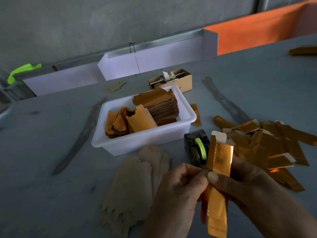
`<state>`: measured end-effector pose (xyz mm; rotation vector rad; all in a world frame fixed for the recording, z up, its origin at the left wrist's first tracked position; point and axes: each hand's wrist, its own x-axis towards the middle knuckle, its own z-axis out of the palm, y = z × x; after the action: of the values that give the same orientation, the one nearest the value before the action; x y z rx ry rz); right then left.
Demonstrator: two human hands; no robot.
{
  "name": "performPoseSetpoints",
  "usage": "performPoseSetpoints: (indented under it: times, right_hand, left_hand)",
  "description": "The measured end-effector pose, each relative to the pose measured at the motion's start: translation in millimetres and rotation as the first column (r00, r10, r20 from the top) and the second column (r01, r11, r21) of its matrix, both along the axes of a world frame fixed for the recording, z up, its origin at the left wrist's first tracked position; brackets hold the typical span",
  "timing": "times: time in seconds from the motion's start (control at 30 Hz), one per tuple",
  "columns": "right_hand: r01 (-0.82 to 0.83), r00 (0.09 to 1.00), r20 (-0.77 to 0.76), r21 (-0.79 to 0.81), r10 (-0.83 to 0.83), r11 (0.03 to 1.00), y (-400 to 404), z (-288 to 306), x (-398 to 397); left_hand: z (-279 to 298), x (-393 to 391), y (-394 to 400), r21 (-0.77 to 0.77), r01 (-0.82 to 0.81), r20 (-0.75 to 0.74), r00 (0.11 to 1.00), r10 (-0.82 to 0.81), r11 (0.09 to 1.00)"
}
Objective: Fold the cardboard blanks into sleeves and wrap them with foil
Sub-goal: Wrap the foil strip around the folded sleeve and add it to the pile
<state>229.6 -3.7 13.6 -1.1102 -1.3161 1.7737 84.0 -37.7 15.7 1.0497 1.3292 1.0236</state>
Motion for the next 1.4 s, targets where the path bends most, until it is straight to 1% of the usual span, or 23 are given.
performPoseSetpoints:
  times: [0.07,0.13,0.17,0.27,0.33,0.4,0.43,0.5,0.53,0.57,0.6,0.67,0.7,0.8,0.87,0.97,1.03,1.13,1.2,1.23,1.33,1.37,1.4]
  right_hand:
    - [-0.018,0.999,0.03,0.013,0.017,1.0,-0.2,1.4,-0.5]
    - [-0.015,0.998,0.058,0.013,0.015,1.0,0.9,0.7,0.5]
    - [-0.022,0.997,0.074,0.012,0.021,1.0,1.9,-0.5,1.3]
    - [-0.051,0.991,0.128,0.001,0.051,0.999,3.9,-4.4,3.1]
    - [-0.046,0.991,0.125,-0.019,0.049,0.999,5.0,-8.3,4.1]
    - [-0.036,0.996,0.081,-0.073,0.042,0.997,5.3,-11.5,6.2]
    - [-0.036,0.999,0.029,-0.096,0.039,0.995,4.5,-11.2,7.8]
    - [-0.097,0.991,-0.098,-0.115,0.086,0.989,2.1,-6.5,9.0]
    - [-0.13,0.987,-0.11,-0.097,0.119,0.987,0.5,-3.8,8.2]
    - [-0.137,0.989,-0.065,-0.064,0.133,0.989,-1.1,-3.3,6.5]
    - [-0.101,0.995,0.012,-0.026,0.102,0.995,-2.0,-4.9,4.4]
    - [0.01,0.993,0.117,0.026,-0.013,1.0,-1.9,-12.5,0.8]
    - [0.037,0.99,0.134,0.028,-0.04,0.999,-1.6,-14.6,-1.1]
    - [0.03,0.986,0.164,-0.021,-0.026,0.999,-0.1,-16.6,-4.0]
    - [0.001,0.995,0.096,-0.083,0.007,0.997,-0.6,-14.5,-0.4]
    - [-0.118,0.989,-0.099,-0.101,0.108,0.988,-0.7,-8.6,4.3]
    - [-0.126,0.988,-0.098,-0.088,0.118,0.988,-0.8,-10.7,4.4]
    - [-0.031,1.0,0.004,-0.067,0.031,0.997,0.6,-15.7,1.9]
    - [0.038,0.997,0.066,-0.027,-0.037,0.999,1.8,-14.6,1.0]
    - [0.076,0.992,0.103,0.019,-0.078,0.997,3.3,-12.5,2.3]
    - [0.187,0.937,0.252,0.228,-0.243,0.956,17.8,-3.4,16.6]
    - [0.251,0.9,0.285,0.281,-0.33,0.926,26.0,-1.0,24.8]
    - [0.325,0.849,0.313,0.327,-0.426,0.887,34.8,1.5,34.2]
  left_hand:
    - [-2.1,-3.3,0.3,-0.024,0.026,0.066,0.997,-0.024,0.999]
    - [-2.8,-4.3,0.1,-0.032,0.024,0.09,0.996,-0.021,0.999]
    - [-4.5,-3.4,-0.5,-0.027,0.003,0.059,0.998,-0.002,1.0]
    - [-10.3,0.5,-1.9,0.036,-0.124,-0.152,0.98,0.128,0.992]
    - [-10.8,2.1,-2.9,0.069,-0.16,-0.205,0.964,0.171,0.985]
    - [-9.6,2.2,-3.2,0.077,-0.165,-0.235,0.955,0.179,0.983]
    - [-9.3,1.6,-3.1,0.086,-0.179,-0.248,0.949,0.195,0.98]
    - [-8.9,0.2,-2.8,0.116,-0.21,-0.271,0.934,0.234,0.971]
    - [-8.7,0.0,-3.4,0.123,-0.206,-0.288,0.929,0.234,0.971]
    - [-8.5,0.5,-4.6,0.122,-0.192,-0.303,0.927,0.221,0.974]
    - [-8.6,1.1,-6.1,0.12,-0.177,-0.311,0.928,0.206,0.977]
    - [-10.0,1.4,-8.1,0.122,-0.154,-0.327,0.927,0.186,0.981]
    - [-10.6,1.1,-8.6,0.125,-0.152,-0.33,0.926,0.185,0.98]
    - [-11.4,-1.7,-8.9,0.12,-0.177,-0.307,0.929,0.206,0.977]
    - [-13.7,-3.5,-8.4,0.124,-0.2,-0.296,0.928,0.229,0.972]
    - [-16.6,-5.4,-8.5,0.123,-0.238,-0.287,0.921,0.264,0.963]
    - [-17.7,-6.2,-8.4,0.112,-0.241,-0.275,0.925,0.263,0.964]
    - [-17.0,-7.7,-8.6,0.095,-0.208,-0.247,0.942,0.226,0.973]
    - [-17.8,-10.5,-10.2,0.091,-0.196,-0.283,0.935,0.214,0.976]
    - [-19.4,-12.9,-10.3,0.102,-0.221,-0.312,0.918,0.243,0.97]
    - [-26.8,-25.8,-8.4,0.181,-0.366,-0.431,0.805,0.408,0.913]
    - [-30.4,-31.9,-8.2,0.214,-0.398,-0.487,0.748,0.451,0.892]
    - [-34.4,-39.0,-8.1,0.252,-0.413,-0.569,0.669,0.479,0.875]
